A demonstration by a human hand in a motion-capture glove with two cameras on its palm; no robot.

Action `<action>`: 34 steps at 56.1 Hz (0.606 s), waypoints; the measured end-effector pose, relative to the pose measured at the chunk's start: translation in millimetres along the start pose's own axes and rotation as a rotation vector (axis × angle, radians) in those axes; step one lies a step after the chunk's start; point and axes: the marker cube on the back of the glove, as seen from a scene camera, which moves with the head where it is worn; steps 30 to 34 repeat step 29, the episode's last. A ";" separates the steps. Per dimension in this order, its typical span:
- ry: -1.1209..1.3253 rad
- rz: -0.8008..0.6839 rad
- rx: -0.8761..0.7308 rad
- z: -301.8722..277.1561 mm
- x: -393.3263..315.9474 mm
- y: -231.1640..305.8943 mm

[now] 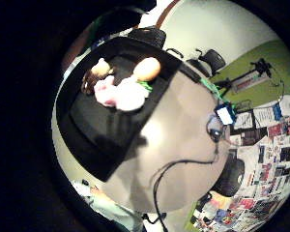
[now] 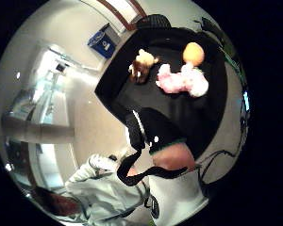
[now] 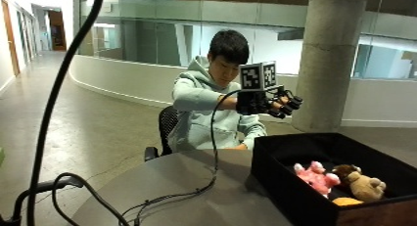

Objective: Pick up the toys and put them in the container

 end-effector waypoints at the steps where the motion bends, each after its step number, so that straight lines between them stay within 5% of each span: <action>1: 0.002 0.004 0.000 0.2 4.9 4.7; 28: 0.011 0.125 0.015 39.8 140.3 174.2; 34: 0.011 0.129 0.020 40.6 143.1 178.3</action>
